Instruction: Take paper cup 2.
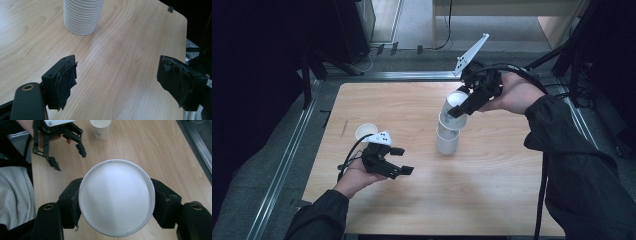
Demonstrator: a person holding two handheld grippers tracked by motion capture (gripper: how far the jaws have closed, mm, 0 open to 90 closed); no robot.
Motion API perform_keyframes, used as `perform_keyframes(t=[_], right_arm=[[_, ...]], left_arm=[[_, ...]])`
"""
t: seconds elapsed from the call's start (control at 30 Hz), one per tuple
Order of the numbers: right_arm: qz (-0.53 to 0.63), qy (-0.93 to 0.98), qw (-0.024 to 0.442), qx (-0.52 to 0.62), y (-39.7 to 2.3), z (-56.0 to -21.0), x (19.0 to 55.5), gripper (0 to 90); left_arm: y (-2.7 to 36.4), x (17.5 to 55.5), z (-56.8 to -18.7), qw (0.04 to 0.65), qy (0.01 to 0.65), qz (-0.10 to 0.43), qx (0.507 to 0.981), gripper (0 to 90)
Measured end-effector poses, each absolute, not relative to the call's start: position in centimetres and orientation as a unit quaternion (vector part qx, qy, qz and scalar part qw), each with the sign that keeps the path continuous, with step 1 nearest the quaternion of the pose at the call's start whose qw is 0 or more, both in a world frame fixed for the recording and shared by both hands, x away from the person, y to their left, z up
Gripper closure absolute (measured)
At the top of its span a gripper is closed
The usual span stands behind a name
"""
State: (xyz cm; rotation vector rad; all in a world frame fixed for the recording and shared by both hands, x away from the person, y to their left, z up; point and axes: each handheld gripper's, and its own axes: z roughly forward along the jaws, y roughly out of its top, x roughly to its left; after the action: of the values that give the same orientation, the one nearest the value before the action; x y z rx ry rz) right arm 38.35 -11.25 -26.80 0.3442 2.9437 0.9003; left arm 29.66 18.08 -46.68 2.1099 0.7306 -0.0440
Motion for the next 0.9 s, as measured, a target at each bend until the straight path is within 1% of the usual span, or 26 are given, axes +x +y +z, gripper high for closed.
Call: perform_keyframes(t=[0.17,0.53,0.77,0.9], right_arm=[[0.292,0.951,0.009,0.100,-11.4,-28.1,37.3,34.2],[0.304,0.947,-0.029,0.097,-11.8,-33.7,35.8,34.2],[0.330,0.939,-0.034,0.090,-11.9,-36.5,35.0,34.5],[0.352,0.930,-0.045,0.096,-11.9,-38.2,34.7,34.5]], left_arm=[[18.2,29.7,-46.6,0.443,0.292,-0.016,0.848,16.3],[18.3,29.6,-46.5,0.452,0.292,-0.013,0.843,16.2],[18.2,29.6,-46.5,0.458,0.289,-0.012,0.840,16.3],[18.2,29.6,-46.5,0.458,0.286,-0.013,0.842,16.3]])
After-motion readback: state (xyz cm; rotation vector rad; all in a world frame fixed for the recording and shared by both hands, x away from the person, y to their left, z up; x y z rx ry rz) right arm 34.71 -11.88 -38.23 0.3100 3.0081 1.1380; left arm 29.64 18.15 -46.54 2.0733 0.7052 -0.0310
